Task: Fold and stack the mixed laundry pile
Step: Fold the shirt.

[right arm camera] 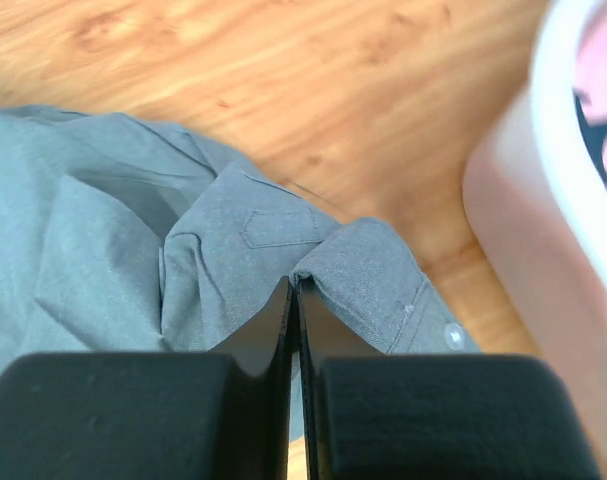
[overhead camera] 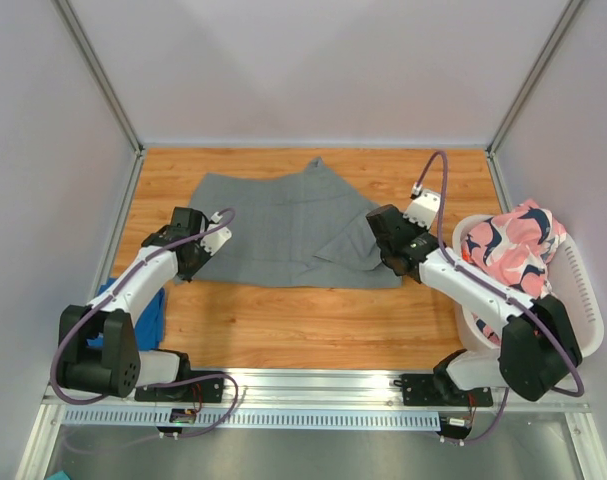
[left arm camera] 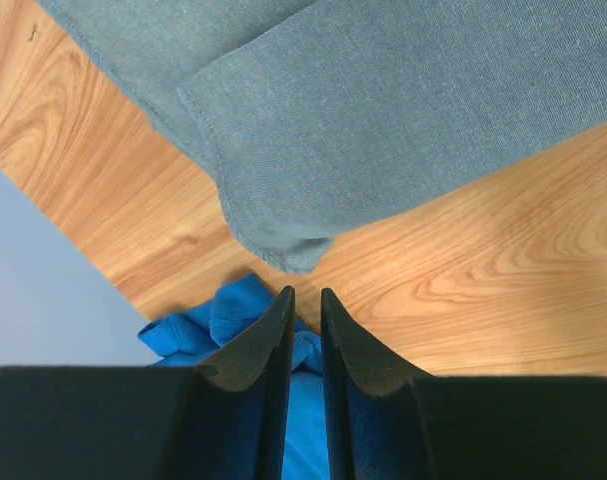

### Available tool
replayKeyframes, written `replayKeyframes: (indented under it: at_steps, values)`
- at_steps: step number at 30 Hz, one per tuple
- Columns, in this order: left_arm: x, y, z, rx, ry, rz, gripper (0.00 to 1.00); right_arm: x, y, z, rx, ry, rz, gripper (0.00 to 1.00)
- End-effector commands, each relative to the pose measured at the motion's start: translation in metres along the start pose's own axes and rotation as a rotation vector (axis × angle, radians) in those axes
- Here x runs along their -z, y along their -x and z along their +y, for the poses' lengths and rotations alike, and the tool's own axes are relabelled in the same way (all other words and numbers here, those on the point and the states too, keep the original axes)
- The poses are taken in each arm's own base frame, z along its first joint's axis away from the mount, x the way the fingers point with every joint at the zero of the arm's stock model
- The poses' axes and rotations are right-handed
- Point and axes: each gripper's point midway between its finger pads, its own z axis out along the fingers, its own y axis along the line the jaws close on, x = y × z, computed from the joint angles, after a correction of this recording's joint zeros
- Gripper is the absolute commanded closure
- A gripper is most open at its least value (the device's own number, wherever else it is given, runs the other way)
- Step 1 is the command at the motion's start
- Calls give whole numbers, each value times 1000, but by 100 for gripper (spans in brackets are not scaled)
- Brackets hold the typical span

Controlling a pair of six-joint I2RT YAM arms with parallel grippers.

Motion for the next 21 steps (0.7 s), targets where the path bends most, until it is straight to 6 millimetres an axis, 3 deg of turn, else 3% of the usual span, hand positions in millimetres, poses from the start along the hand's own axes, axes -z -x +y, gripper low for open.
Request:
replayKeyframes:
  at_steps: [1, 5, 9, 12, 17, 19, 20, 21]
  values:
    - [15, 14, 11, 29, 23, -56, 76, 12, 46, 31, 232, 129, -152, 100]
    - [18, 19, 6, 60, -6, -76, 71, 40, 41, 97, 436, 397, -201, 100]
    - [21, 23, 3, 82, -29, -90, 54, 67, -6, 158, 651, 634, -152, 100]
    - [23, 25, 2, 92, -39, -99, 45, 96, -29, 191, 778, 746, -178, 100]
    - [32, 31, 7, 144, -48, -140, 35, 131, -86, 237, 932, 879, -180, 100]
    - [34, 33, 10, 173, -54, -148, 33, 142, -104, 254, 961, 935, -164, 91]
    - [35, 34, 12, 180, -56, -151, 33, 148, -108, 259, 967, 960, -158, 81]
    - [36, 33, 12, 185, -61, -148, 32, 152, -115, 264, 972, 986, -142, 58]
